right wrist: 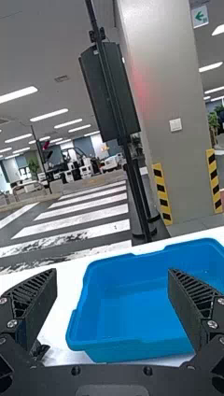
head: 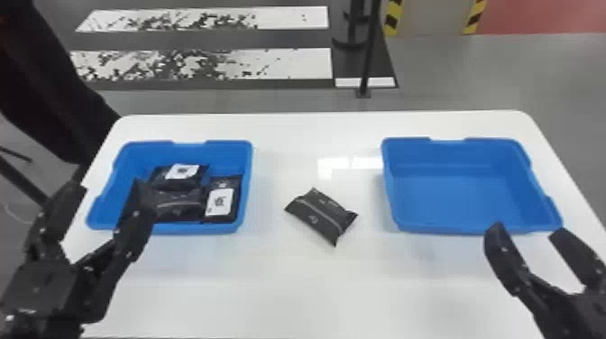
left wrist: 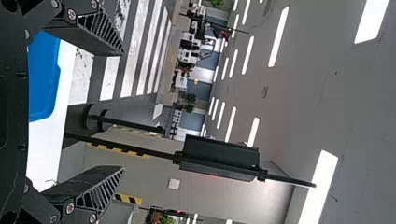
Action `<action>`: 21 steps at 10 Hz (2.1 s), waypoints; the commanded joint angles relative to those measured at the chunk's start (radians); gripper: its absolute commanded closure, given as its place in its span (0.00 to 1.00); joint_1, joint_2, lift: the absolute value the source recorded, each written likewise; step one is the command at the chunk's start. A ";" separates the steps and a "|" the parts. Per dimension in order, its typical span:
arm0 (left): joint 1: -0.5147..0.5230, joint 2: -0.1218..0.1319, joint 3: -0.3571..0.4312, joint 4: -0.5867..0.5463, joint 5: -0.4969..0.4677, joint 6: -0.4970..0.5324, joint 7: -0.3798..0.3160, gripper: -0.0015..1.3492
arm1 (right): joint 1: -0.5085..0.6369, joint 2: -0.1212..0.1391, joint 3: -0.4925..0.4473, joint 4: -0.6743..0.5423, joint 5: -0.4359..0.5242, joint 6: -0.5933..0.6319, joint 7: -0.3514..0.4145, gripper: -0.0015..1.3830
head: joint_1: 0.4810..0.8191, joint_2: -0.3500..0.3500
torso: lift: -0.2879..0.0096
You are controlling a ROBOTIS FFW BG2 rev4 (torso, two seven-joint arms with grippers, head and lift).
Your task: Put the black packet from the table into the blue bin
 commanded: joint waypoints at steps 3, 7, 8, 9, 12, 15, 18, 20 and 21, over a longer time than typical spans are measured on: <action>-0.002 0.002 -0.006 0.007 0.005 -0.003 0.000 0.13 | 0.000 0.001 -0.002 0.001 -0.004 -0.005 0.000 0.10 | 0.63 0.55 | 0.60; -0.012 0.008 -0.020 0.024 0.005 -0.003 -0.002 0.12 | 0.005 0.001 -0.002 -0.001 -0.004 -0.010 0.000 0.10 | 0.63 0.55 | 0.60; -0.032 0.014 -0.032 0.039 -0.007 0.002 -0.002 0.12 | 0.005 0.001 -0.002 0.001 -0.006 -0.010 0.000 0.10 | 0.63 0.55 | 0.60; -0.059 0.019 -0.040 0.048 -0.033 0.007 -0.009 0.12 | 0.005 0.001 -0.002 0.001 -0.006 -0.010 0.000 0.10 | 0.63 0.54 | 0.60; -0.182 0.025 -0.060 0.159 -0.120 0.095 -0.063 0.12 | 0.005 0.001 -0.002 0.001 -0.006 -0.010 -0.001 0.10 | 0.63 0.48 | 0.60; -0.375 0.025 -0.113 0.309 -0.298 0.188 -0.156 0.12 | 0.002 0.001 0.000 0.006 -0.006 -0.007 -0.001 0.10 | 0.63 0.41 | 0.60; -0.488 0.026 -0.205 0.355 -0.392 0.360 -0.241 0.12 | -0.003 0.001 0.002 0.006 -0.002 -0.010 -0.001 0.10 | 0.63 0.32 | 0.60; -0.569 0.026 -0.285 0.402 -0.469 0.461 -0.287 0.12 | -0.010 0.001 0.004 0.011 0.002 -0.007 -0.001 0.10 | 0.63 0.23 | 0.60; -0.616 0.026 -0.333 0.429 -0.511 0.512 -0.304 0.13 | -0.010 0.001 0.006 0.013 0.002 -0.007 -0.001 0.10 | 0.63 0.18 | 0.60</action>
